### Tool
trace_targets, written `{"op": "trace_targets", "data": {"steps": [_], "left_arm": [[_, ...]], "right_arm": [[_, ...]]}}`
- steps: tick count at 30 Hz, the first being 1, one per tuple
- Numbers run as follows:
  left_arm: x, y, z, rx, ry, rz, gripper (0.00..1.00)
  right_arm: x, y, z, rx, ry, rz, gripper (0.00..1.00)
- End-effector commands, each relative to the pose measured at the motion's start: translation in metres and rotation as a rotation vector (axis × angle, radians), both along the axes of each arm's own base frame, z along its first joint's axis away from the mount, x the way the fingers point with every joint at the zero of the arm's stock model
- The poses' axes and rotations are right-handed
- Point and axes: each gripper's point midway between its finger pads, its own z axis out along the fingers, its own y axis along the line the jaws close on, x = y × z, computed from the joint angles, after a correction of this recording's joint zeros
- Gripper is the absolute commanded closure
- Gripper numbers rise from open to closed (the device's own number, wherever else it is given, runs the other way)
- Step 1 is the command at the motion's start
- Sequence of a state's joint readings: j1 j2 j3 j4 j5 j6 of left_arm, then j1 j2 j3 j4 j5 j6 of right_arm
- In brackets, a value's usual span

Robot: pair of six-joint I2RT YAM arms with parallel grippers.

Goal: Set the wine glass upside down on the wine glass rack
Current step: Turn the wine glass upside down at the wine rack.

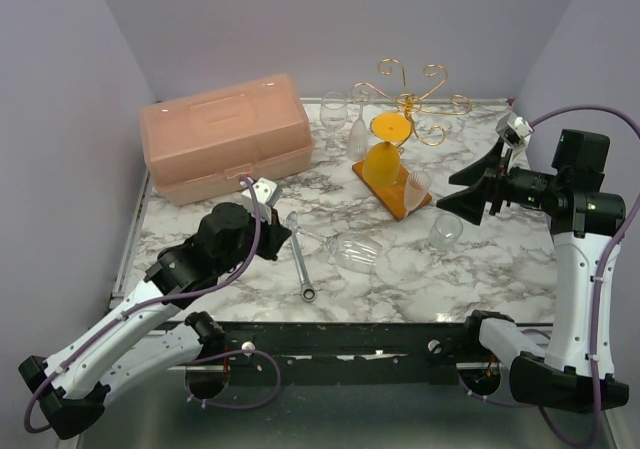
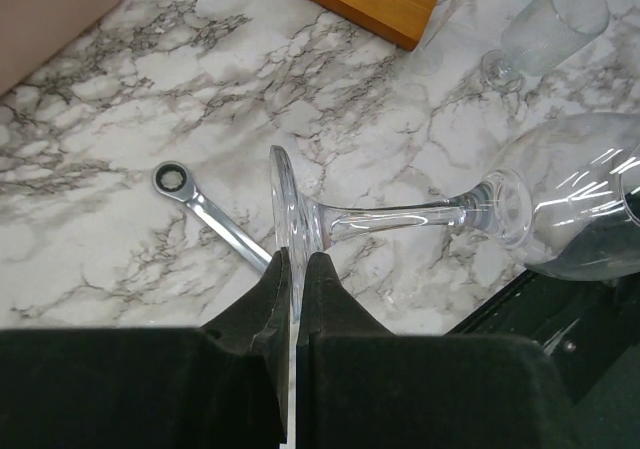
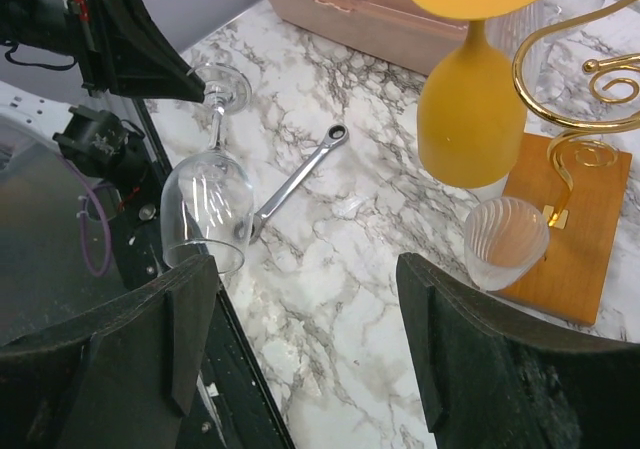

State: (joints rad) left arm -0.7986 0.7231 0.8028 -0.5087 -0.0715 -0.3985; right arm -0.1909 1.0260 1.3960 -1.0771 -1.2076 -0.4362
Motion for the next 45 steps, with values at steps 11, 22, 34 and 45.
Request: {"op": "trace_targets", "data": {"steps": [11,22,34,45], "left_arm": [[0.005,0.001,0.06,0.077,-0.302,-0.129,1.0],[-0.011,-0.018,0.07,0.123,-0.392,-0.248,1.0],[-0.017,-0.03,0.074,0.246,-0.529,-0.298,1.0],[-0.018,-0.043,0.093,0.345,-0.701,-0.314,1.0]], "right_arm": [[0.004,0.007,0.007,0.104,0.054,0.031,0.21],[0.004,0.009,0.001,0.138,0.087,0.039,0.21],[-0.001,0.014,0.001,0.206,0.131,0.076,0.21],[-0.008,0.018,0.004,0.264,0.19,0.113,0.21]]}}
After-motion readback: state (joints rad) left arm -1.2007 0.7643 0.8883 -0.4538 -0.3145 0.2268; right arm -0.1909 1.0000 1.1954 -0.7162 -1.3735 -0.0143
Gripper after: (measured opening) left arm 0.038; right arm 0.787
